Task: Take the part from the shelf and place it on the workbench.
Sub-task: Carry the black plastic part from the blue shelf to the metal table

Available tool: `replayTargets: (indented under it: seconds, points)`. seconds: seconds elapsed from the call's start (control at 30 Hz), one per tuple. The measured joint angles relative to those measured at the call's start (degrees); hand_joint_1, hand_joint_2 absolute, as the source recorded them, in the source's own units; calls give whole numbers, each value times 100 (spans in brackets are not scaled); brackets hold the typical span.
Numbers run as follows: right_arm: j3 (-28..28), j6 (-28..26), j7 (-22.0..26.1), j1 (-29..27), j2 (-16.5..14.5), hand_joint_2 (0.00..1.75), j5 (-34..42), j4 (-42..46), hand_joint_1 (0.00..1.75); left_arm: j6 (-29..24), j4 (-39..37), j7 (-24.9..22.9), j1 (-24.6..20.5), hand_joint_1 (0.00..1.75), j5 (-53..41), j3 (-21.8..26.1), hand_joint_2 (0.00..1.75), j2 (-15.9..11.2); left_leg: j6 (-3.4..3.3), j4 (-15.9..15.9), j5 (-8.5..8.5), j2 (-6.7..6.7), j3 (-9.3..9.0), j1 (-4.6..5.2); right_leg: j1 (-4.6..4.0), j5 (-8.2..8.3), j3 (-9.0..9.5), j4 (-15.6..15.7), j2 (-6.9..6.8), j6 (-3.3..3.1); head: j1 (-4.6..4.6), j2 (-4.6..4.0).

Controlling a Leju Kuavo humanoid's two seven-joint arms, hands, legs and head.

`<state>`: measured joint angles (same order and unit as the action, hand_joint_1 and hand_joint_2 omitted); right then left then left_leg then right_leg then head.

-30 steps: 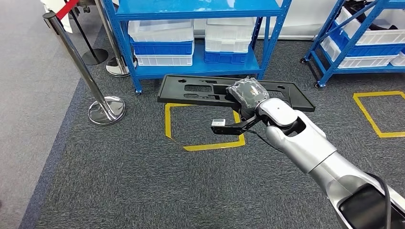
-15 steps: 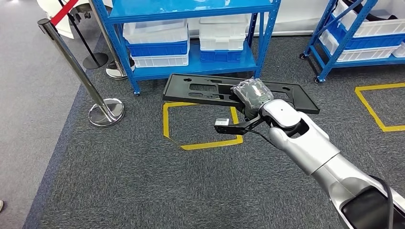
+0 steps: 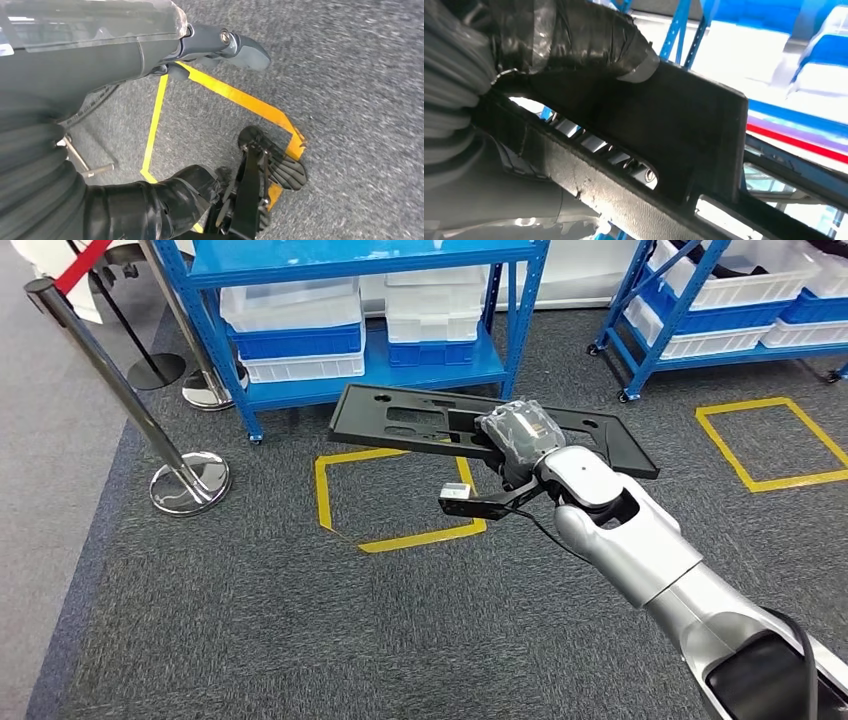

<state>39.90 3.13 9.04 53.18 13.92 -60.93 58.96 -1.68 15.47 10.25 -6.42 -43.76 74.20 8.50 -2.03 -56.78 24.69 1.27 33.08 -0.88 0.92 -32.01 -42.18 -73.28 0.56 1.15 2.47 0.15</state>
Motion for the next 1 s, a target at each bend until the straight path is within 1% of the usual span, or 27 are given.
replayTargets:
  seconds: [0.03,0.07,0.1,0.17,0.2,0.23,0.3,0.33,0.37,0.4,0.47,0.5,0.53,0.57,0.6,0.63,0.67,0.7,0.73,0.77,0.8,0.83,0.87,0.9,0.93,0.97,1.0]
  points:
    - [-1,-1,1,-25,2,175,-7,-1,175,0,0,1,-2,0,0,0,175,1,-1,-15,12,56,3,1,7,32,-40,-84,-18,11,0,-1]
    - [-3,-1,1,-43,5,175,-8,-1,175,1,0,1,-2,0,0,1,175,3,4,-36,27,112,4,1,13,165,32,52,-45,16,0,-1]
    - [-8,-2,0,-49,6,175,-9,2,175,1,0,1,-2,0,0,1,175,6,14,-67,51,167,3,1,17,365,206,386,-102,14,0,-1]
    - [-35,-4,-1,-36,6,175,-14,15,175,4,0,1,-2,0,0,2,175,12,54,-138,105,263,12,25,-29,597,548,1067,-365,-37,2,-1]
    - [-49,-4,-1,-30,5,175,-16,25,175,5,0,1,-5,0,0,2,175,13,79,-168,128,307,18,42,-59,628,629,1251,-453,-77,3,-1]
    - [-58,-3,-1,-28,6,175,-20,33,175,7,0,1,-9,0,1,1,175,12,104,-183,143,353,20,62,-87,603,636,1298,-498,-117,3,-1]
    - [-66,-1,-1,-28,14,175,-27,42,175,8,0,0,-19,0,2,1,175,12,151,-192,167,450,8,75,-87,633,614,1307,-366,-185,4,0]
    - [-69,-1,-1,-29,19,175,-31,49,175,9,0,-1,-21,0,2,2,175,9,181,-224,212,421,13,68,-72,651,612,1320,-308,-214,3,0]
    - [-74,-1,-1,-27,24,175,-35,55,175,9,0,-1,-19,0,3,2,175,9,210,-339,314,330,54,53,-54,670,609,1334,-246,-245,5,0]
    - [-79,-1,-3,-25,23,175,-40,61,175,10,0,-2,-15,0,3,2,175,8,237,-566,475,201,146,36,-37,689,606,1346,-188,-273,5,-1]
    - [-84,2,-5,-29,12,175,-61,63,175,13,0,-4,-2,0,4,2,175,10,265,-1301,871,-14,465,19,-27,710,579,1343,-52,-302,7,-1]
    - [-84,4,-5,-37,5,175,-82,63,175,13,0,-6,4,0,4,2,175,10,270,-1639,991,-52,617,17,-27,715,567,1335,25,-309,7,-1]
    - [-84,7,-3,-48,1,175,-105,62,175,11,0,-8,8,0,4,2,175,8,268,-1826,1011,-72,706,17,-29,718,560,1326,102,-310,7,0]
    - [-84,8,-2,-56,0,175,-136,62,175,9,0,-11,9,0,3,2,175,6,257,-1779,903,-87,689,18,-28,718,558,1313,180,-309,7,0]
    - [-85,8,-5,-57,0,175,-173,62,175,7,0,-15,9,0,3,2,175,4,239,-1509,702,-120,571,17,-27,717,559,1301,258,-307,7,0]
    - [-87,8,-14,-51,0,175,-214,58,175,5,0,-20,10,0,2,2,175,2,214,-1113,486,-216,403,13,-23,716,558,1292,328,-302,7,0]
    - [-91,9,-36,-31,0,175,-272,48,175,4,0,-26,11,0,1,2,175,1,193,-734,319,-365,237,1,-22,721,544,1282,400,-283,5,-1]
    - [-94,13,-73,-3,-1,175,-345,30,175,4,0,-32,10,0,-2,2,175,2,178,-455,231,-495,122,-9,-16,734,515,1273,469,-253,4,-1]
    - [-97,20,-123,33,-1,175,-433,5,175,4,0,-39,9,0,-8,2,175,2,168,-315,214,-589,74,-12,-1,755,481,1274,532,-210,3,-1]
    - [-97,37,-180,84,-2,175,-542,-42,175,4,0,-45,2,0,-13,2,175,3,160,-278,222,-602,61,-8,15,784,450,1283,602,-158,3,-1]
    - [-97,57,-233,148,-2,175,-653,-114,175,4,0,-48,-7,0,-17,1,175,7,142,-245,209,-537,56,-8,24,814,429,1299,671,-109,4,0]
    - [-97,80,-280,231,-5,175,-762,-215,175,5,-1,-51,-13,0,-20,1,175,11,113,-216,183,-462,47,-13,25,817,410,1298,659,-74,2,0]
    - [-97,104,-318,340,-15,175,-859,-344,175,7,-1,-53,-19,0,-21,0,175,15,72,-181,155,-384,36,-23,12,767,371,1234,561,-49,-12,0]
    - [-97,124,-350,465,-40,175,-937,-489,175,8,-2,-55,-20,0,-21,0,175,19,33,-146,129,-302,28,-32,-3,655,286,1062,401,-31,-26,0]
    - [-97,141,-380,590,-78,175,-1003,-635,175,9,-2,-56,-18,0,-20,0,175,19,6,-132,115,-227,28,-24,-6,490,159,782,207,-19,-40,0]
    - [-97,159,-403,712,-125,175,-1058,-782,175,9,-2,-56,-15,0,-20,0,175,15,-14,-131,112,-156,32,-13,-6,308,-2,419,68,-2,-52,0]
    - [-97,173,-427,813,-175,175,-1113,-928,175,12,-2,-55,-14,0,-19,0,175,13,-18,-135,114,-86,36,-2,-1,171,-153,72,0,15,-52,0]
